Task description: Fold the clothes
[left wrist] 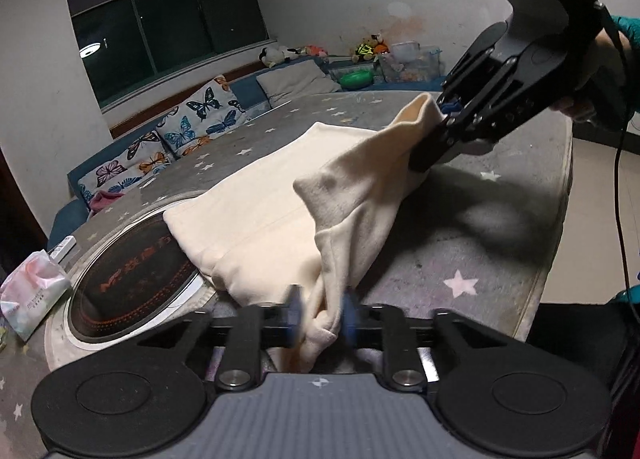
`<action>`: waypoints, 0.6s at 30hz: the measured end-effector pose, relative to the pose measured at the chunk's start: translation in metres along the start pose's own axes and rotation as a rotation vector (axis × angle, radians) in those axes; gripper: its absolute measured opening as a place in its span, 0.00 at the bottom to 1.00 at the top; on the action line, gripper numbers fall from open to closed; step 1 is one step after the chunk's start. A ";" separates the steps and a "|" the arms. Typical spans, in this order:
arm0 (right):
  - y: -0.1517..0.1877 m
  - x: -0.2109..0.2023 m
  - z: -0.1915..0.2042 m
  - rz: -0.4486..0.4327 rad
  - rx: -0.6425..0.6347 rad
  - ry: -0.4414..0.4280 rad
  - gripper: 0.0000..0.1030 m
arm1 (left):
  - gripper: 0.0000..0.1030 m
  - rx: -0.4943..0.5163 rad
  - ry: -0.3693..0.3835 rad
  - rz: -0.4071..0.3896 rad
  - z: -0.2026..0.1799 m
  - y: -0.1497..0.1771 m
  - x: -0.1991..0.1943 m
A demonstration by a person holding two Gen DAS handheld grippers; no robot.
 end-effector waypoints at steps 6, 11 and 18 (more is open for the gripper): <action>-0.003 -0.022 0.003 -0.054 0.011 -0.006 0.11 | 0.06 -0.027 0.003 -0.071 -0.003 -0.011 -0.031; -0.007 -0.058 0.009 -0.115 0.006 -0.047 0.11 | 0.05 -0.041 0.008 -0.119 -0.012 -0.023 -0.068; -0.010 -0.095 0.023 -0.176 -0.011 -0.073 0.11 | 0.05 -0.058 -0.021 -0.149 -0.018 -0.034 -0.101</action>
Point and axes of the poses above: each gripper's, at about its wrist camera, not at the fingertips, and x roughly the way its jaws point, z to its left, y to its underside, the point moved 4 cm from there along x, roughly the way its jaws point, and after that the axes turned 11 degrees about y, right-handed, at the moved point
